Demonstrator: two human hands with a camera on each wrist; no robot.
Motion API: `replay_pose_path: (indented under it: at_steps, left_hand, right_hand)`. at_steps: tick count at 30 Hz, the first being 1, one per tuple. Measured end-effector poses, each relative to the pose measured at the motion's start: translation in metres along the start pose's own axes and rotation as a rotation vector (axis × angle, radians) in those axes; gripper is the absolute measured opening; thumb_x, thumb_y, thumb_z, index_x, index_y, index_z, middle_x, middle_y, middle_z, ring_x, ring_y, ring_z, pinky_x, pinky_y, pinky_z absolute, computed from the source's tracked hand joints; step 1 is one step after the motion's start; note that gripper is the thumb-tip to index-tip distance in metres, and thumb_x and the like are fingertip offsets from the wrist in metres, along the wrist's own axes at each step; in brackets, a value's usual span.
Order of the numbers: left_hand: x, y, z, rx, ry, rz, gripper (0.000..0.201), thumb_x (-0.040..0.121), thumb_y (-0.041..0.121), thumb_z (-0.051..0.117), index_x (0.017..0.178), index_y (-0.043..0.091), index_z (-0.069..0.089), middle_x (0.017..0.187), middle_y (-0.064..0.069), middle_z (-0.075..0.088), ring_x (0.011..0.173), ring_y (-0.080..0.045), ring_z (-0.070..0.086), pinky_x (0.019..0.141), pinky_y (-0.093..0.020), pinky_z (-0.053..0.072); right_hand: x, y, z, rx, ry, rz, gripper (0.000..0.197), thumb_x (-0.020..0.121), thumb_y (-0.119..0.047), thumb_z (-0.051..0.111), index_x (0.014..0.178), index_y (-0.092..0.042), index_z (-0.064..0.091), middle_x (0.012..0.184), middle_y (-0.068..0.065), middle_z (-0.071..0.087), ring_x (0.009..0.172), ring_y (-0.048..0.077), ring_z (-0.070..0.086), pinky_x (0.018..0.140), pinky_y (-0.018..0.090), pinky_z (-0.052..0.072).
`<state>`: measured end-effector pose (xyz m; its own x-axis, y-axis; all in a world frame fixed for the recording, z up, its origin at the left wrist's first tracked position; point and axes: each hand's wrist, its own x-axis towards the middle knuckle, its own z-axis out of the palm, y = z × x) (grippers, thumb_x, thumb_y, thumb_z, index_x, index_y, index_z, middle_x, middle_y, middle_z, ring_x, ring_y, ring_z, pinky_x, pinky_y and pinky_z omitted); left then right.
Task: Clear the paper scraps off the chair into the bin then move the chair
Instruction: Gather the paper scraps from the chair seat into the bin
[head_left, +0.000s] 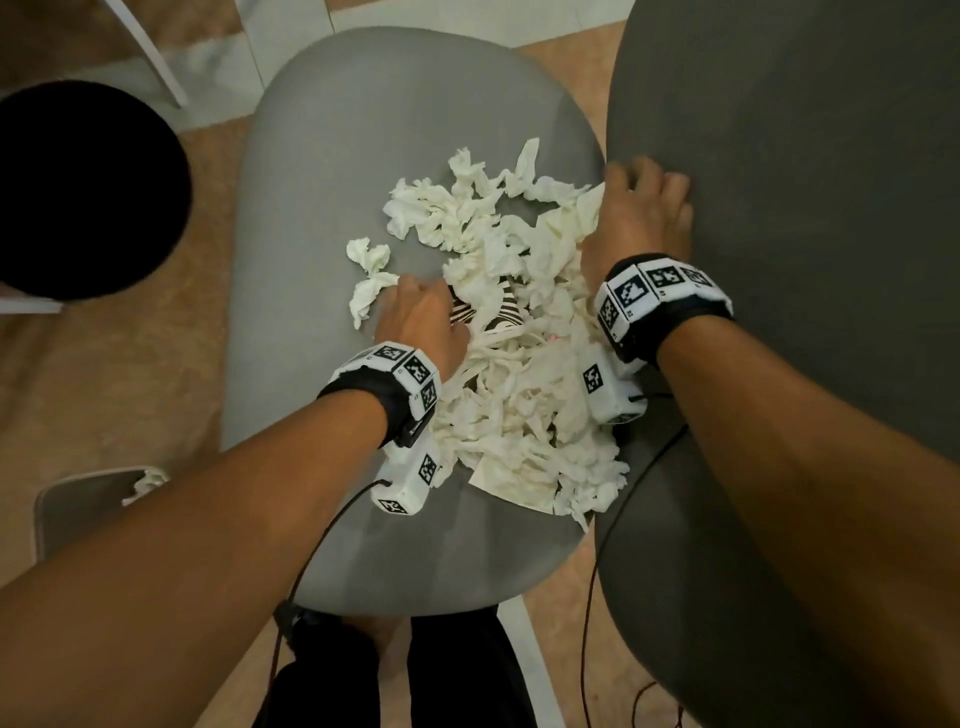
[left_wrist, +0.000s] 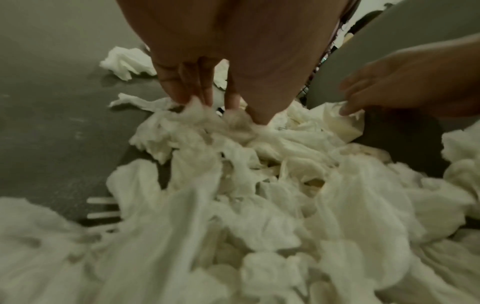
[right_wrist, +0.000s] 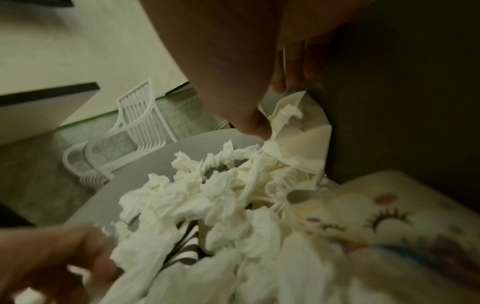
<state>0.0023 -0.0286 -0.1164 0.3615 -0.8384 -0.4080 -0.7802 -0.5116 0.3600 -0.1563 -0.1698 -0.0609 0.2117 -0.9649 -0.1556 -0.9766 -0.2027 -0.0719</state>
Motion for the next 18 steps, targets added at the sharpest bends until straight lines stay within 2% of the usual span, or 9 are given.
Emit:
replay_pose_path:
  at_steps: [2,3,5,7,9,12,14,16,18]
  left_hand:
    - [0.001,0.005,0.004,0.054,-0.027,0.014,0.054,0.079,0.033,0.069,0.123,0.011,0.046,0.122,-0.012,0.053,0.111,-0.033,0.049,0.090,-0.041,0.042]
    - [0.003,0.007,0.005,0.050,-0.018,0.019,0.064,0.077,0.034,0.071,0.129,0.011,0.041,0.125,-0.011,0.053,0.113,-0.033,0.048,0.094,-0.043,0.041]
    - [0.007,0.008,0.009,0.012,-0.037,-0.008,0.072,0.077,0.032,0.072,0.135,0.012,0.035,0.129,-0.010,0.054,0.118,-0.034,0.044,0.098,-0.044,0.037]
    - [0.008,0.008,0.010,-0.012,-0.075,-0.043,0.062,0.079,0.027,0.068,0.133,0.014,0.039,0.124,-0.009,0.059,0.119,-0.034,0.042,0.098,-0.043,0.036]
    - [0.008,0.009,0.011,-0.005,-0.109,-0.073,0.053,0.081,0.032,0.065,0.128,0.016,0.045,0.124,-0.008,0.056,0.121,-0.034,0.040,0.099,-0.042,0.035]
    - [0.002,0.015,0.011,0.059,-0.152,-0.092,0.061,0.077,0.050,0.066,0.126,0.018,0.046,0.127,-0.008,0.041,0.120,-0.032,0.035,0.098,-0.039,0.033]
    - [0.000,0.019,0.011,0.056,-0.176,-0.106,0.050,0.075,0.053,0.067,0.109,0.023,0.047,0.119,-0.005,0.036,0.113,-0.029,0.034,0.092,-0.036,0.032]
    - [0.000,0.020,0.012,-0.020,-0.203,-0.147,0.043,0.074,0.052,0.070,0.096,0.026,0.044,0.112,-0.002,0.033,0.106,-0.024,0.032,0.088,-0.035,0.032]
    - [0.002,0.020,0.013,-0.252,-0.170,-0.173,0.037,0.075,0.045,0.071,0.095,0.020,0.051,0.107,-0.001,0.046,0.103,-0.024,0.043,0.085,-0.034,0.041]
  right_hand:
    - [0.002,0.000,0.002,-0.115,-0.069,-0.045,0.077,0.077,-0.014,0.068,0.146,-0.016,0.036,0.144,0.015,0.045,0.126,0.037,0.039,0.100,0.045,0.035]
    - [0.002,0.000,0.004,-0.152,-0.081,-0.052,0.077,0.077,-0.017,0.069,0.146,-0.016,0.035,0.141,0.016,0.047,0.125,0.037,0.040,0.099,0.045,0.034]
    - [0.001,-0.001,0.010,-0.176,-0.035,-0.044,0.066,0.081,-0.013,0.061,0.143,-0.015,0.039,0.134,0.017,0.051,0.121,0.037,0.042,0.097,0.045,0.034]
    - [-0.001,-0.002,0.016,-0.157,0.050,-0.031,0.051,0.085,-0.005,0.051,0.135,-0.013,0.047,0.127,0.018,0.053,0.115,0.038,0.046,0.094,0.046,0.034]
    - [-0.005,-0.004,0.019,-0.126,0.033,-0.037,0.044,0.088,-0.004,0.049,0.131,-0.012,0.049,0.125,0.018,0.053,0.112,0.039,0.049,0.094,0.048,0.034]
    - [-0.010,-0.002,0.019,-0.086,-0.051,-0.064,0.053,0.088,-0.009,0.054,0.140,-0.013,0.043,0.131,0.017,0.050,0.114,0.040,0.052,0.098,0.050,0.035]
    - [-0.014,0.000,0.017,-0.063,-0.065,-0.066,0.059,0.086,-0.008,0.055,0.143,-0.014,0.040,0.133,0.015,0.049,0.115,0.038,0.052,0.099,0.049,0.036]
    - [-0.017,0.002,0.015,-0.031,-0.066,-0.064,0.060,0.085,-0.006,0.053,0.143,-0.014,0.041,0.133,0.014,0.048,0.116,0.038,0.052,0.099,0.048,0.036]
    - [-0.020,0.003,0.011,0.006,-0.059,-0.059,0.055,0.087,-0.009,0.052,0.140,-0.015,0.043,0.132,0.013,0.048,0.116,0.037,0.051,0.099,0.048,0.036]
